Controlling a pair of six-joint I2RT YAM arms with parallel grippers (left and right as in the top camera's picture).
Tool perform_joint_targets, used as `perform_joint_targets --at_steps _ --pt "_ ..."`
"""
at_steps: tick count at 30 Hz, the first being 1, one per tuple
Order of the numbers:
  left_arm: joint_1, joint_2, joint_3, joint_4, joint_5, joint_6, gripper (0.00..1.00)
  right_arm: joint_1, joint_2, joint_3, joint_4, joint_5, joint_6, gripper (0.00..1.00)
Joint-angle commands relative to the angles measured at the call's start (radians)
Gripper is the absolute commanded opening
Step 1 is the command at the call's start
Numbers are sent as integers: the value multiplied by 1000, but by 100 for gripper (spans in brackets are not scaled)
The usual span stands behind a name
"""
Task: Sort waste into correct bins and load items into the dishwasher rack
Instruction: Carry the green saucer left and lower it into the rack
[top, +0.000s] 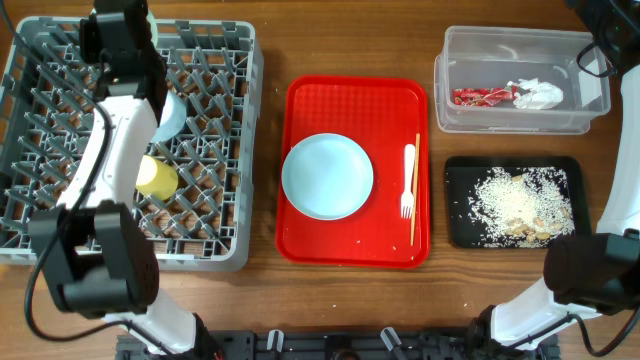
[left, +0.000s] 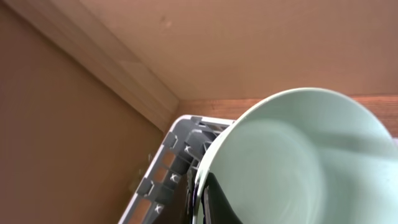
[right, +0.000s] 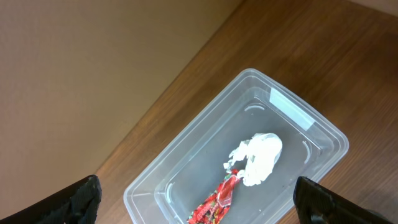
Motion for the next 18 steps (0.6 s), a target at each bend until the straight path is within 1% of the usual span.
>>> perform_joint_targets --at_steps 1,5,12,18 --pt "13 84 14 97 3 136 4 3 10 3 2 17 7 100" --pt "35 142 14 180 -49 206 4 3 10 3 2 17 7 100" --pt "74 156 14 198 -108 182 4 3 10 3 2 17 7 100" --pt "111 156 14 187 -109 171 4 3 10 3 2 17 7 100"
